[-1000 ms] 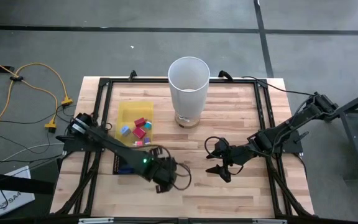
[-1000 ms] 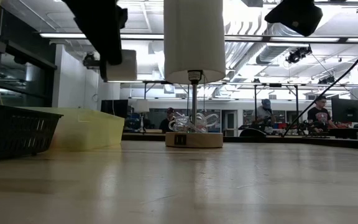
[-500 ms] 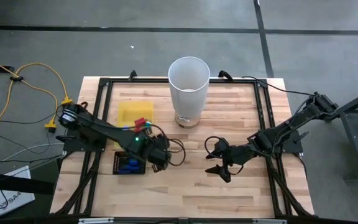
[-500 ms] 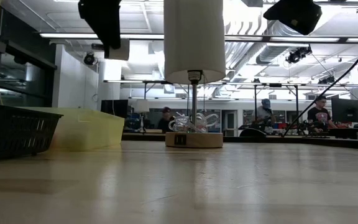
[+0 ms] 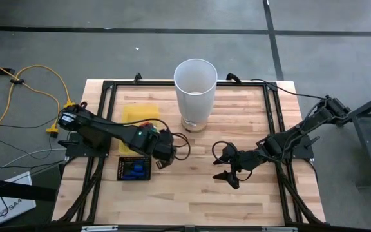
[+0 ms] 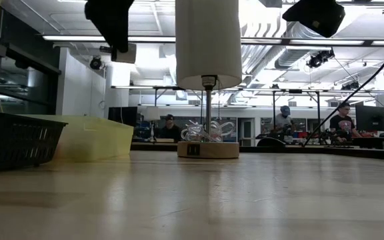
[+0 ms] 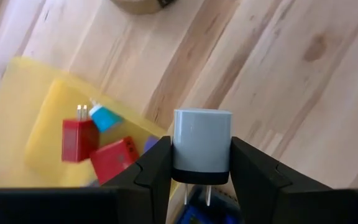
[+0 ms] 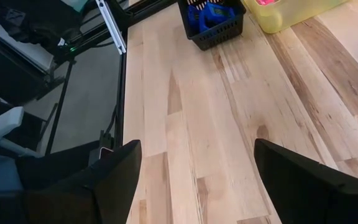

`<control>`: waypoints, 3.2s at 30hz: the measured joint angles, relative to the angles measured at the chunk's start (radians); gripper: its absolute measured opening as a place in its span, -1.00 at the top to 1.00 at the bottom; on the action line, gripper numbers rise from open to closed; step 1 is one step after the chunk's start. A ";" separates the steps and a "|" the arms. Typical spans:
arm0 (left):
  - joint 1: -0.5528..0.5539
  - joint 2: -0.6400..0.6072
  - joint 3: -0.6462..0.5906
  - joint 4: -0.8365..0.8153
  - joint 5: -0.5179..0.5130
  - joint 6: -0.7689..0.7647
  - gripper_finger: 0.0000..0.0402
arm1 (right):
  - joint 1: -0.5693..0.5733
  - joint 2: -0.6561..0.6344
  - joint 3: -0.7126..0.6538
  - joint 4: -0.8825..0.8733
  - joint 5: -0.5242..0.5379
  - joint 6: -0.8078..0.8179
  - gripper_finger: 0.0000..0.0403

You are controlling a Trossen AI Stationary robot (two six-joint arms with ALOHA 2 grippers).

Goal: Pick & Place Office items
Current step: Put the white charger adapter into the yellow bin, then return to Home Position

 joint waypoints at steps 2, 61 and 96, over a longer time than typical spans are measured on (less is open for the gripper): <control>0.003 0.000 0.000 -0.022 0.004 -0.048 0.35 | 0.000 0.000 0.000 0.000 0.000 0.000 -0.49; 0.180 -0.027 -0.506 0.193 0.122 -0.427 0.35 | 0.000 0.000 0.000 0.003 0.000 0.000 -0.49; 0.181 -0.136 -0.505 0.186 0.057 -0.349 0.05 | 0.000 0.000 0.000 0.004 0.000 0.000 -0.49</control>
